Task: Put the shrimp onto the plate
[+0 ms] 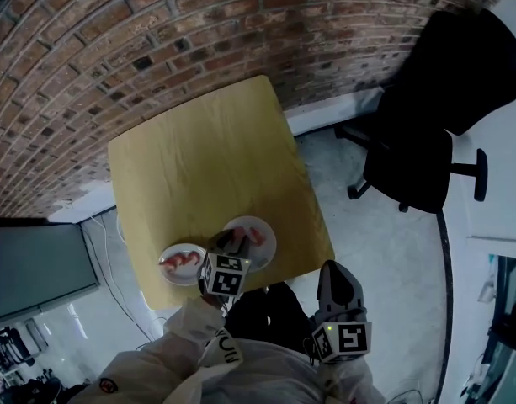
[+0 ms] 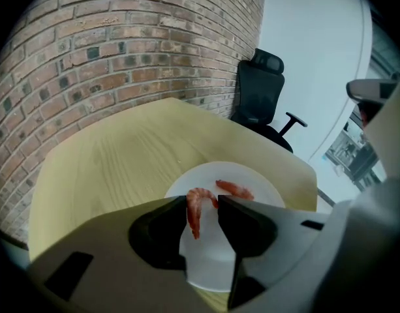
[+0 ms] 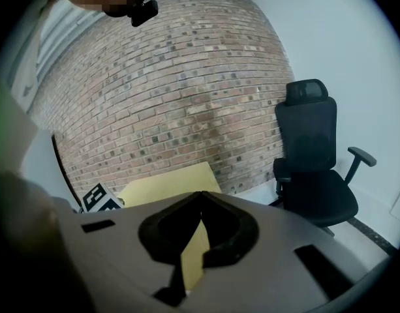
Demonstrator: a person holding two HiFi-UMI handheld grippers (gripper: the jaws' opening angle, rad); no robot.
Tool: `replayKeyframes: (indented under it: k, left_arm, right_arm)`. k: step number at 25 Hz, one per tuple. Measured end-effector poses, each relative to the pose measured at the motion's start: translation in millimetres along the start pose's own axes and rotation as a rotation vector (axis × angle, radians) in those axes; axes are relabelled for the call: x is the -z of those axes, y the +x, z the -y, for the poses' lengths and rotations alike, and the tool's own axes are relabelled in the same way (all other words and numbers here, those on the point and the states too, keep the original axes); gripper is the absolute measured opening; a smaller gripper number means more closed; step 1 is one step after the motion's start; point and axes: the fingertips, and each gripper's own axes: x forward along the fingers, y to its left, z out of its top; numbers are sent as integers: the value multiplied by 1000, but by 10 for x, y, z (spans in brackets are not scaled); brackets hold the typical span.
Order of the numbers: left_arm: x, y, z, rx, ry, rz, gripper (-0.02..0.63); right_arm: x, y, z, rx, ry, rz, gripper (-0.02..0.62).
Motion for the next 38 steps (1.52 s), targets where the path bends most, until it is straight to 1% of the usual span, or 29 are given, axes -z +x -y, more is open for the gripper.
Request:
replayKeyframes:
  k: [8, 18, 28, 38]
  left_arm:
    - [-57, 45, 39, -10, 15, 20, 155]
    - [-57, 39, 35, -24, 9, 41, 156]
    - [-39, 21, 56, -25, 25, 48, 156]
    - [-6, -178, 62, -32, 13, 88, 156]
  right_arm:
    - [-8, 35, 78, 14, 6, -7, 23]
    - [2, 84, 44, 6, 1, -22, 23]
    - [39, -1, 37, 11, -3, -22, 23]
    - [48, -115, -105, -14, -19, -9, 23]
